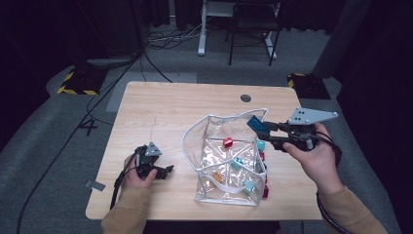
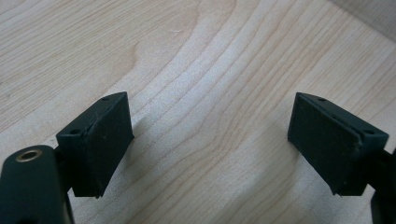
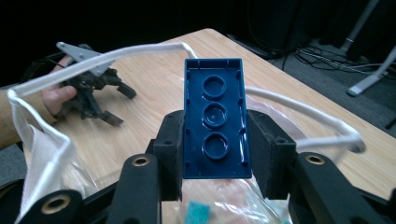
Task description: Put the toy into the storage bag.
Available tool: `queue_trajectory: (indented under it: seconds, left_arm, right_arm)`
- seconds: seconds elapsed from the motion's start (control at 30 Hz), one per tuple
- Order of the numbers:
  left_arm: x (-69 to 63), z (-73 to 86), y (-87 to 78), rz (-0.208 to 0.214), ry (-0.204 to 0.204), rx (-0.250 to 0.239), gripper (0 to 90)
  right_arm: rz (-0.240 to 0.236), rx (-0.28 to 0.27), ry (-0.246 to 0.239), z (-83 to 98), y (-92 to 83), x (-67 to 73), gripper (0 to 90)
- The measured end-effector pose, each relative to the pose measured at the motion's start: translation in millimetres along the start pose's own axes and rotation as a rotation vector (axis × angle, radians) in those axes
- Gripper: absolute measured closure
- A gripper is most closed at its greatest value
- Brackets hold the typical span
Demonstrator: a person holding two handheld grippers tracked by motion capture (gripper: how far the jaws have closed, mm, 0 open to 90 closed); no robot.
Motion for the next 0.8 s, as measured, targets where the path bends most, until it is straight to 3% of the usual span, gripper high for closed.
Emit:
queue_trajectory:
  seconds: [0.37, 0.8]
  left_arm:
    - [0.0, 0.0, 0.0, 0.000, 0.000, 0.000, 14.1]
    - [0.0, 0.0, 0.0, 0.000, 0.000, 0.000, 14.2]
  right_arm:
    - [-0.069, 0.000, -0.039, -22.3, 29.5, 25.4, 59.6]
    - [-0.121, 0.022, -0.041, -24.4, 57.2, 40.1, 59.6]
Point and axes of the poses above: each handheld gripper's, and its own axes: y roughly forward along the jaws, z roughly out of its underside, x roughly to its left, the point moved 5 cm from there along y, roughly forward along the jaws, and after that the axes turned 6 degrees about y, right-handed, at the moved point
